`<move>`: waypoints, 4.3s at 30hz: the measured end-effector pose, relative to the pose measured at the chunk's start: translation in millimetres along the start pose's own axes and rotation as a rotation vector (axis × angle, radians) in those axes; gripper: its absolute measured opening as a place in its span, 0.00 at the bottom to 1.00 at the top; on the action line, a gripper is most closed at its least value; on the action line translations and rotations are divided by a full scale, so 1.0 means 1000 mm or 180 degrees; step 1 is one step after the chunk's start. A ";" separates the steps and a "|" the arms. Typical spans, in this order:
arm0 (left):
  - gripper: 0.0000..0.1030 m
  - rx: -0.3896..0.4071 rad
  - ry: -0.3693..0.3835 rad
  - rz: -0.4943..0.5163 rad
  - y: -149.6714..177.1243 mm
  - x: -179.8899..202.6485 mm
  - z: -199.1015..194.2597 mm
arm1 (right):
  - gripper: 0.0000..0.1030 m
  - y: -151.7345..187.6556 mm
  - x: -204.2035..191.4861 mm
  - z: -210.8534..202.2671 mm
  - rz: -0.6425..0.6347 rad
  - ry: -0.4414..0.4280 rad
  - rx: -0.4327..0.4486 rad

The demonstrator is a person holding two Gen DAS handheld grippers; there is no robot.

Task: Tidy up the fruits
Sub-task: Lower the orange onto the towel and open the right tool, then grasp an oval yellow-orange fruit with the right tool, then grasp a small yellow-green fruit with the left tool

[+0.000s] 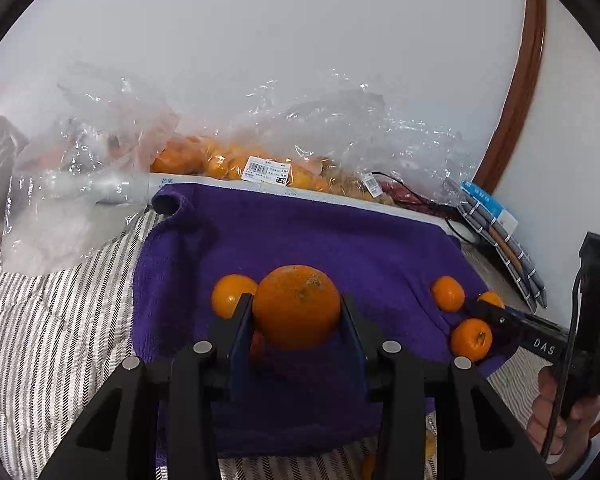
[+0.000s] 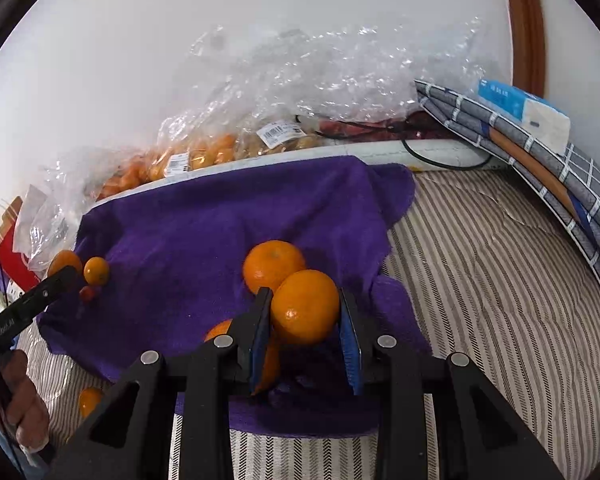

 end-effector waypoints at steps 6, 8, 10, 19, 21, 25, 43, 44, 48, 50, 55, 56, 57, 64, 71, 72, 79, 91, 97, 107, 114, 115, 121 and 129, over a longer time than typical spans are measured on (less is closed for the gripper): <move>0.38 -0.0108 -0.0028 0.0085 0.005 0.003 0.007 | 0.43 -0.003 0.001 -0.011 0.0018 0.0035 0.0123; 0.38 -0.0134 -0.0040 0.0137 0.007 0.005 0.009 | 0.44 -0.004 0.001 -0.015 0.0014 0.0042 0.0202; 0.38 -0.0160 -0.0053 0.0181 0.009 0.008 0.011 | 0.48 -0.005 0.002 -0.017 0.0021 0.0050 0.0261; 0.39 -0.0297 -0.0093 0.0325 0.017 0.014 0.019 | 0.48 -0.008 0.002 -0.026 -0.0069 0.0333 0.0523; 0.39 -0.0306 -0.0089 0.0341 0.018 0.015 0.019 | 0.48 -0.009 0.003 -0.029 -0.0072 0.0390 0.0606; 0.39 -0.0332 -0.0106 0.0322 0.018 0.014 0.020 | 0.48 -0.011 0.009 -0.029 0.0026 0.0379 0.0618; 0.40 -0.0349 -0.0168 0.0378 0.018 0.013 0.022 | 0.50 -0.012 0.034 -0.025 0.0525 0.0124 0.0474; 0.41 -0.0323 -0.0163 0.0388 0.017 0.014 0.020 | 0.50 -0.012 0.031 -0.027 0.0474 0.0114 0.0503; 0.44 -0.0270 -0.0122 0.0376 0.015 0.015 0.017 | 0.45 -0.010 0.020 -0.031 0.0292 0.0129 0.0534; 0.44 -0.0257 -0.0092 0.0350 0.014 0.014 0.015 | 0.44 -0.010 0.016 -0.034 0.0234 0.0125 0.0564; 0.46 -0.0134 -0.0044 0.0199 0.007 0.007 0.005 | 0.44 -0.006 0.004 -0.048 0.0065 0.0020 0.0565; 0.46 -0.0104 -0.0036 0.0164 0.005 0.005 0.003 | 0.44 -0.003 0.000 -0.052 0.0037 -0.0013 0.0546; 0.47 -0.0077 -0.0030 0.0134 0.003 0.004 0.002 | 0.44 0.003 -0.004 -0.057 0.0035 -0.0067 0.0522; 0.48 0.0104 -0.0023 -0.0042 -0.006 -0.006 -0.010 | 0.44 0.052 -0.038 -0.069 -0.0141 -0.0213 0.0173; 0.49 0.0379 -0.0141 0.0004 -0.013 -0.011 -0.030 | 0.44 0.102 -0.083 -0.084 -0.0378 -0.0493 -0.0031; 0.49 0.0406 -0.0170 0.0013 -0.014 -0.011 -0.032 | 0.45 0.107 -0.088 -0.085 -0.0388 -0.0553 -0.0071; 0.49 0.0517 -0.0334 -0.0025 -0.009 -0.023 -0.062 | 0.44 0.129 -0.118 -0.087 -0.0641 -0.0588 -0.0193; 0.49 0.0311 -0.0593 -0.0064 0.034 -0.058 -0.093 | 0.33 0.127 -0.139 -0.057 -0.1000 -0.0290 -0.0369; 0.50 0.0131 -0.0348 -0.0038 0.046 -0.049 -0.082 | 0.33 0.123 -0.118 -0.074 -0.0806 -0.0320 -0.0182; 0.50 -0.0571 0.0520 0.0577 0.089 0.022 -0.059 | 0.33 0.119 -0.022 -0.086 -0.0456 0.0170 -0.0178; 0.50 -0.0848 0.0605 0.0833 0.112 0.042 -0.055 | 0.33 0.111 0.008 -0.083 -0.0145 0.0215 -0.0154; 0.49 -0.0893 0.0583 0.0823 0.114 0.041 -0.054 | 0.33 0.110 0.007 -0.082 -0.0153 0.0217 -0.0147; 0.36 -0.0870 0.0468 0.0772 0.114 0.036 -0.054 | 0.33 0.111 -0.003 -0.079 -0.0323 0.0291 -0.0184; 0.22 -0.0885 0.0451 0.0804 0.114 0.037 -0.052 | 0.33 0.112 -0.004 -0.078 -0.0377 0.0259 -0.0188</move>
Point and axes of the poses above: each gripper's, at about its wrist camera, not at the fingertips, and z roughly the way its jaws point, x to its right, y to its underside, the point moved 6 cm from there along z, roughly the way its jaws point, and after that the axes turned 3 degrees about y, right-handed, at the moved point
